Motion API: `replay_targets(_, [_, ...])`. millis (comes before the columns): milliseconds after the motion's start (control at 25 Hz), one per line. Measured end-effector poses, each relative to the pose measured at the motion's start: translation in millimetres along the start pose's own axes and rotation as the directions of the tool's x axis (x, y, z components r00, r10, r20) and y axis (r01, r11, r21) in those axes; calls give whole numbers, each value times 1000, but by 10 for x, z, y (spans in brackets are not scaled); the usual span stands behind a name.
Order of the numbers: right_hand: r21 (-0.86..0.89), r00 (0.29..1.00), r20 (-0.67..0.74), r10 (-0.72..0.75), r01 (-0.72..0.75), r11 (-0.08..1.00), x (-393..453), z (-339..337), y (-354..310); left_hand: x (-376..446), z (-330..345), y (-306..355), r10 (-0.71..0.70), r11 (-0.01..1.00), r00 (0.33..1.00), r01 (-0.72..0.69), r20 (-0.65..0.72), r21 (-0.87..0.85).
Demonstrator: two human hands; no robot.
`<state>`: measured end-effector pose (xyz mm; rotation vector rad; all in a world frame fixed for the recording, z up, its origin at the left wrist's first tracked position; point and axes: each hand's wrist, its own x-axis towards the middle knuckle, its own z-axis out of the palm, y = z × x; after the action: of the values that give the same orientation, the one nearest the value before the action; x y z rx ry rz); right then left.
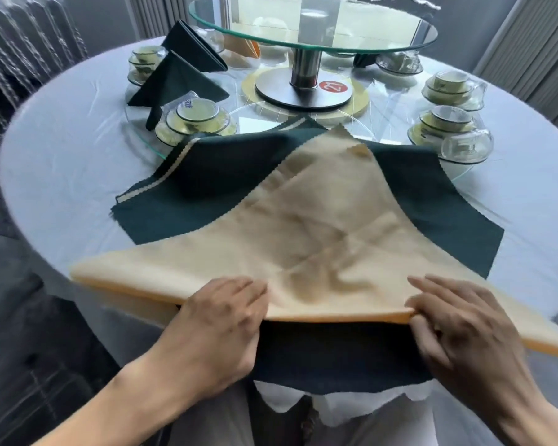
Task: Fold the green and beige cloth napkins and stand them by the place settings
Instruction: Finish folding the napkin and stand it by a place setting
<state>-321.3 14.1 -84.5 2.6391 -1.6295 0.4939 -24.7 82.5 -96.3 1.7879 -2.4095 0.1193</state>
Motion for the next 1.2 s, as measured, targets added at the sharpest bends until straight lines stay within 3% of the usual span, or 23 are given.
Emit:
replay_targets(80, [141, 984, 171, 45, -70, 987, -107, 49, -61, -127, 101, 72, -58, 998, 997, 57, 59, 17])
replay_targets(200, [83, 925, 378, 33, -69, 994, -153, 186, -28, -191, 226, 140, -112, 993, 980, 106, 166, 49])
replay_targets(360, [14, 881, 471, 41, -54, 998, -43, 181, 39, -124, 267, 215, -204, 979, 943, 198, 264, 49])
replay_targets(440, [-9, 875, 484, 27, -26, 1000, 55, 224, 95, -20, 215, 230, -268, 961, 912, 276, 310, 20])
replay_targets(560, [108, 879, 476, 21, -82, 991, 272, 175, 152, 114, 179, 259, -340, 932, 899, 360, 275, -26])
replay_targets(680, [236, 856, 512, 73, -222, 946, 488, 83, 151, 274, 151, 302, -256, 962, 950, 268, 180, -48])
replay_targets(840, [-15, 880, 467, 83, -86, 996, 501, 331, 64, 355, 222, 395, -198, 967, 944, 232, 264, -104])
replay_targets(1200, [-79, 929, 354, 112, -90, 993, 389, 439, 65, 385, 266, 434, -342, 919, 888, 385, 307, -89])
